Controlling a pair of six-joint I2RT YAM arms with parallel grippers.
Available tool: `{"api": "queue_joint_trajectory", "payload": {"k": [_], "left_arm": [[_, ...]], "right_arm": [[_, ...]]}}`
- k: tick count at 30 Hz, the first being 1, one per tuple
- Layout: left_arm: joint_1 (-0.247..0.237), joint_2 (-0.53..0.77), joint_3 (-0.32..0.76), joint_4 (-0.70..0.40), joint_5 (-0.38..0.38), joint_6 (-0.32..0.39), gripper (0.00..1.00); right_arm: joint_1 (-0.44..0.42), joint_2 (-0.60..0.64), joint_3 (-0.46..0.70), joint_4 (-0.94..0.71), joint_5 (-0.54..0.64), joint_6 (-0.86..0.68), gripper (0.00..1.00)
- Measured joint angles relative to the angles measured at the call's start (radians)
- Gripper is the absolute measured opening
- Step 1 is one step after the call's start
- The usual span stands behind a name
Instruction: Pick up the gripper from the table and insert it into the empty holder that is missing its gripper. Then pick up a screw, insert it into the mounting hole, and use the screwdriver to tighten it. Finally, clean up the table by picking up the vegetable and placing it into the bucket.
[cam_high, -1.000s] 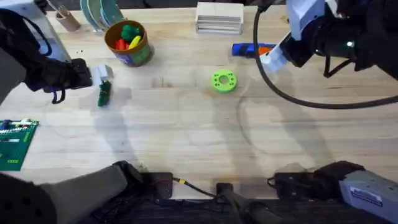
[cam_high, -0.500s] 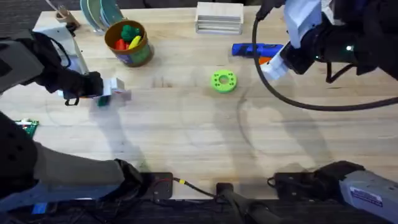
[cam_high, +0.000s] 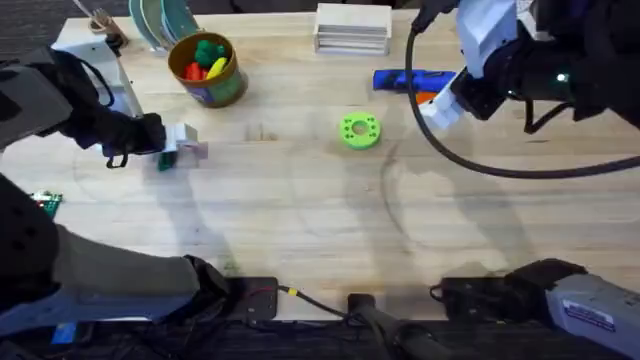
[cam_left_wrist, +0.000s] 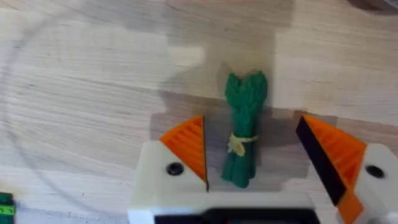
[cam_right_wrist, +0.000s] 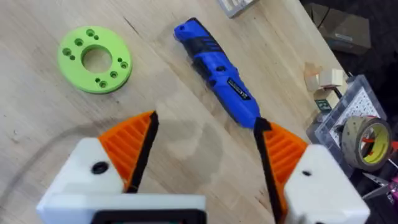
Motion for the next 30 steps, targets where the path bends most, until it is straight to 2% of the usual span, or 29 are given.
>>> {"api": "queue_joint_trajectory", "payload": {"k": [6, 8, 11, 14, 15, 24, 30], "left_arm": [[0.004, 0.018, 0.0, 0.008, -0.003, 0.004, 0.852], [0.005, 0.018, 0.0, 0.008, -0.003, 0.005, 0.793], [0.007, 0.018, 0.0, 0.008, -0.006, 0.007, 0.561], [0.007, 0.017, 0.0, 0.007, 0.009, 0.006, 0.138], [0.007, 0.014, 0.003, 0.007, 0.013, 0.01, 0.041], [0.006, -0.002, 0.001, -0.002, 0.017, -0.002, 0.022], [0.006, -0.164, -0.006, 0.012, 0.039, -0.011, 0.021]], "right_arm": [[0.0, 0.0, 0.0, 0.0, 0.0, 0.0, 0.992], [0.0, 0.0, 0.0, 0.0, 0.0, 0.0, 0.991], [0.0, 0.0, 0.0, 0.0, 0.0, 0.0, 0.991], [0.0, 0.0, 0.0, 0.0, 0.0, 0.0, 0.992], [0.0, 0.0, 0.0, 0.0, 0.0, 0.0, 0.991], [0.0, 0.0, 0.0, 0.0, 0.0, 0.0, 0.991], [0.0, 0.0, 0.0, 0.0, 0.0, 0.0, 0.991]]}}
